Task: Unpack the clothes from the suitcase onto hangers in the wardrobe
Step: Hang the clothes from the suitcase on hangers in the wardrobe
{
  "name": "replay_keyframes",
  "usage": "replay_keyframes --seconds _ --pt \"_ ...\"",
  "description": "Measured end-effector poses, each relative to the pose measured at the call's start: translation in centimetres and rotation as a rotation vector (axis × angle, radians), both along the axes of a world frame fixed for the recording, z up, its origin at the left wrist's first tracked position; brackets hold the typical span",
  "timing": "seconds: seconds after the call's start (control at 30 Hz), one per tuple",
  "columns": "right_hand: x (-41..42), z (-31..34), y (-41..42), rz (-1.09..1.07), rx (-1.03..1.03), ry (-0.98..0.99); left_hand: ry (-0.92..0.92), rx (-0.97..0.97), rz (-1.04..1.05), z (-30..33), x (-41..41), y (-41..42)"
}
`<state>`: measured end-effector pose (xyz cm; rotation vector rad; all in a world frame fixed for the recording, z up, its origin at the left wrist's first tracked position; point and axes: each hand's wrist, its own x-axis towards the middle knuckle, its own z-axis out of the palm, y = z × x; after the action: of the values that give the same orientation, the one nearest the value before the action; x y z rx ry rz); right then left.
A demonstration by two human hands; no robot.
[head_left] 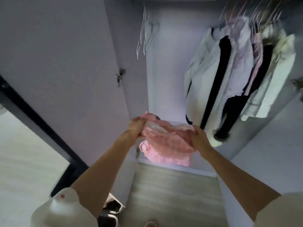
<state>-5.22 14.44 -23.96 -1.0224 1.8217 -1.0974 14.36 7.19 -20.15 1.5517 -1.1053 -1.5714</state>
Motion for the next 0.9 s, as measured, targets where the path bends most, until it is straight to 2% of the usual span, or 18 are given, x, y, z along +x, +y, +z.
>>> replay_keyframes --seconds 0.07,0.13,0.23,0.37,0.43,0.5,0.6,0.67,0.7,0.77,0.83,0.9 --pt "-0.8 3.4 -2.3 0.005 -0.171 0.095 -0.099 -0.048 -0.022 1.9 0.1 -2.0" --pt "-1.1 6.8 -5.0 0.043 -0.320 0.211 -0.044 -0.116 -0.070 4.3 0.1 -4.0" --pt "-0.6 11.1 -8.5 0.061 -0.485 0.290 0.107 -0.161 -0.285 7.5 0.5 -6.9" --pt "0.8 13.4 -11.8 0.084 -0.577 0.298 0.048 -0.150 -0.417 7.6 0.2 -10.0" --pt "1.0 13.6 -13.2 0.104 -0.537 0.299 -0.006 -0.210 -0.345 7.2 -0.5 -11.1" --pt "0.5 13.3 -14.5 0.129 -0.440 0.392 -0.090 -0.323 -0.197 7.4 -0.9 -12.2" --pt "-0.9 12.2 -17.2 0.219 -0.113 0.673 -0.235 -0.520 -0.030 8.4 -0.3 -14.5" --pt "-1.0 11.8 -19.0 0.368 0.071 0.767 -0.330 -0.599 0.021 9.0 0.5 -15.8" --pt "-0.8 11.6 -19.8 0.415 0.106 0.745 -0.345 -0.621 0.054 9.2 0.9 -16.2" --pt "0.0 11.4 -22.1 0.456 0.066 0.552 -0.409 -0.670 0.112 9.4 1.7 -17.5" --pt "0.7 11.3 -24.9 0.386 0.008 0.380 -0.459 -0.695 0.140 9.5 2.1 -18.5" --pt "1.6 11.4 -28.2 0.311 -0.068 0.314 -0.476 -0.684 0.123 9.1 2.2 -19.5"
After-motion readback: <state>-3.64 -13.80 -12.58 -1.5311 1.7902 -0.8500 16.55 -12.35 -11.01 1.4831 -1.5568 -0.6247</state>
